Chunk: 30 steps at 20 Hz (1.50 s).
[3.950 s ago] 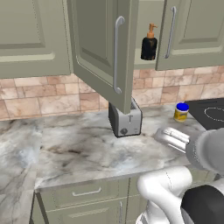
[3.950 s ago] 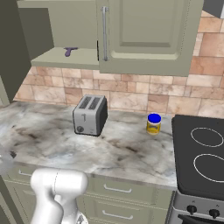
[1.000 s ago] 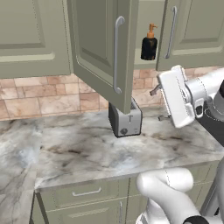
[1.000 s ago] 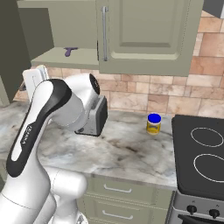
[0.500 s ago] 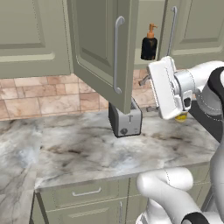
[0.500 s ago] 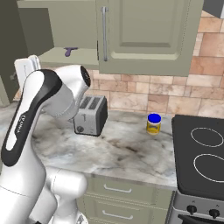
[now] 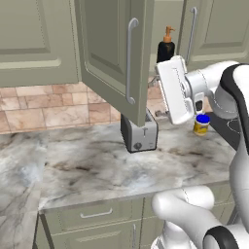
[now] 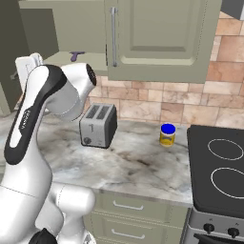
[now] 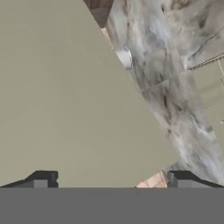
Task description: Pick the bar soap and soap dispenser from the cabinet and place them on the counter.
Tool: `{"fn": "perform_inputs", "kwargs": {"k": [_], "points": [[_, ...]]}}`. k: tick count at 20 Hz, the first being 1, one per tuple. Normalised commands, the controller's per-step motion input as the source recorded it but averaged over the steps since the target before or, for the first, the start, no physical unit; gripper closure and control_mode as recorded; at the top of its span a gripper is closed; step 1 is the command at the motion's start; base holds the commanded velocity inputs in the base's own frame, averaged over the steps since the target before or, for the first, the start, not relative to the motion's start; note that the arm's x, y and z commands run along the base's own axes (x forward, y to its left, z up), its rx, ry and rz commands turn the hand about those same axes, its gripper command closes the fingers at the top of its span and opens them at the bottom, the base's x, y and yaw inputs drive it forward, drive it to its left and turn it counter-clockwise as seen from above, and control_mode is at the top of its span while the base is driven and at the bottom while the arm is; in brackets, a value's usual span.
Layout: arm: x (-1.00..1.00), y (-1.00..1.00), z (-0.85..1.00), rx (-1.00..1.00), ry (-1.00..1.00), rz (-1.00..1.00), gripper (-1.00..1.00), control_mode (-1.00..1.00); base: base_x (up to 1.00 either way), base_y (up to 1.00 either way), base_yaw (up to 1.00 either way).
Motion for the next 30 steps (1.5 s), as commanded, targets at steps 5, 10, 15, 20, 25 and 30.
{"fn": "perform_inputs", "kwargs": {"k": [5,10,15,20,25,30], "points": [[-0.13,0.19,0.01,0.01,0.01,-0.01,-1.00,-1.00,0.00,0.00,0.00],[-0.19,0.16,0.00,0.06,0.01,-0.01,-1.00,-1.00,0.00,0.00,0.00],[-0.18,0.24,-0.06,0.07,0.04,0.00,-1.00,-1.00,0.00,0.00,0.00],[-0.08,0.28,-0.10,0.05,0.08,0.00,-1.00,-1.00,0.00,0.00,0.00],[-0.03,0.36,-0.14,0.01,0.10,0.00,-1.00,-1.00,0.00,0.00,0.00],[0.00,0.34,-0.12,0.00,0.11,0.00,-1.00,-1.00,0.00,0.00,0.00]]}}
